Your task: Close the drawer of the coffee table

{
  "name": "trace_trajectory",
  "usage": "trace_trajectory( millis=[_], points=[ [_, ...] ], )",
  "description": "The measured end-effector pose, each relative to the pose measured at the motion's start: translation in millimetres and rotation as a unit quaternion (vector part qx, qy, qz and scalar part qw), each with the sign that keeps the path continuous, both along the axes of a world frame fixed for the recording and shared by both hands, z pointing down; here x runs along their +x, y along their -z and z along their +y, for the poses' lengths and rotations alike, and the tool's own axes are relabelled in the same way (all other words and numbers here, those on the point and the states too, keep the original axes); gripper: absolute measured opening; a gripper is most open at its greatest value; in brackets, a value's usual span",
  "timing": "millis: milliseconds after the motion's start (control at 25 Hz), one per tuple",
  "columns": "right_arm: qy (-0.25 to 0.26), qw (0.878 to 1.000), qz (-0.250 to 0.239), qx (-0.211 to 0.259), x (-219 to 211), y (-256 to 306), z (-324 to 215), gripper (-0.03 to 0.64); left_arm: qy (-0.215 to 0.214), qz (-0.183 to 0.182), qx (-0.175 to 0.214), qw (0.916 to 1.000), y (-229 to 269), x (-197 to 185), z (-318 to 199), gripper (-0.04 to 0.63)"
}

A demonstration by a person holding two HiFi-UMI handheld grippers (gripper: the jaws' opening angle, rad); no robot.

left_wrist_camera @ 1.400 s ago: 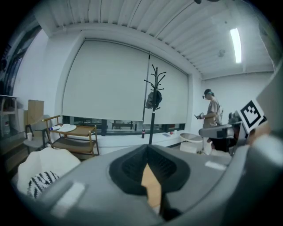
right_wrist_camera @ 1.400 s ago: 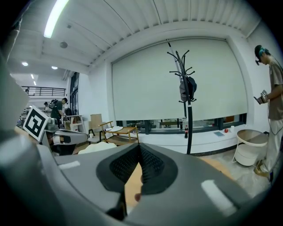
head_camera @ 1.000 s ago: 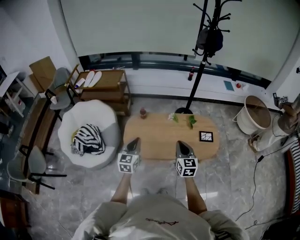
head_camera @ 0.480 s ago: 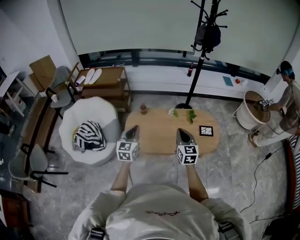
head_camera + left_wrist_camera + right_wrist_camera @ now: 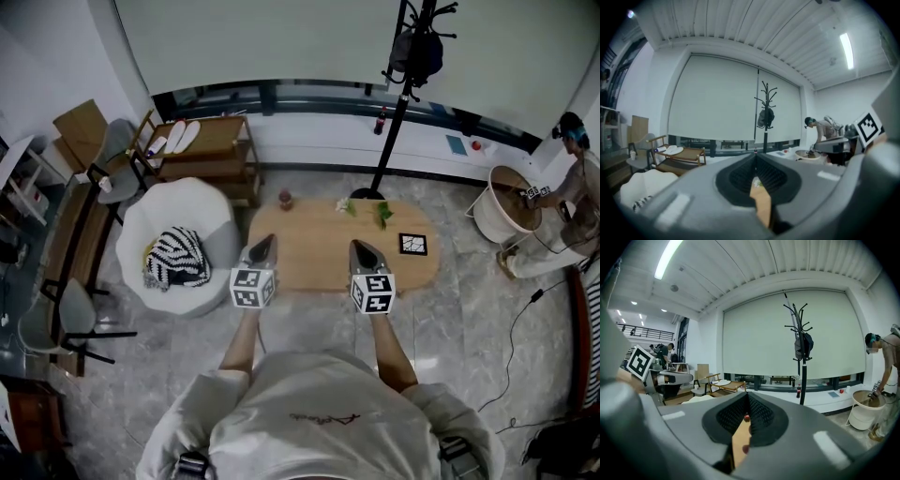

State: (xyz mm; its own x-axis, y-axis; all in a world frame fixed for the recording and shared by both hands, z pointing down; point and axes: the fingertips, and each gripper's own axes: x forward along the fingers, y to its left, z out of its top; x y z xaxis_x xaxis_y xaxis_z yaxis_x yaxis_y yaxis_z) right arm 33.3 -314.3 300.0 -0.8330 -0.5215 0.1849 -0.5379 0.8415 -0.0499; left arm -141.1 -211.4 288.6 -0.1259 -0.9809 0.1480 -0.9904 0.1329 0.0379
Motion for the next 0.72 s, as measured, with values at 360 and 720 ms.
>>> trace_trajectory(
  millis=[360,720],
  points=[
    [0.002,1.0,0.006,-0.004,1.5,-7.8,4.8,0.006,-0.001,0.005,-0.008,1.0,-10.6,3.0,2.2,-0.002],
    [0.004,1.0,0.009,-0.001,1.0,-10.0,5.5,0.006,-0.004,0.006,-0.016,0.9998,-17.8,7.0,0.3,-0.002]
  ],
)
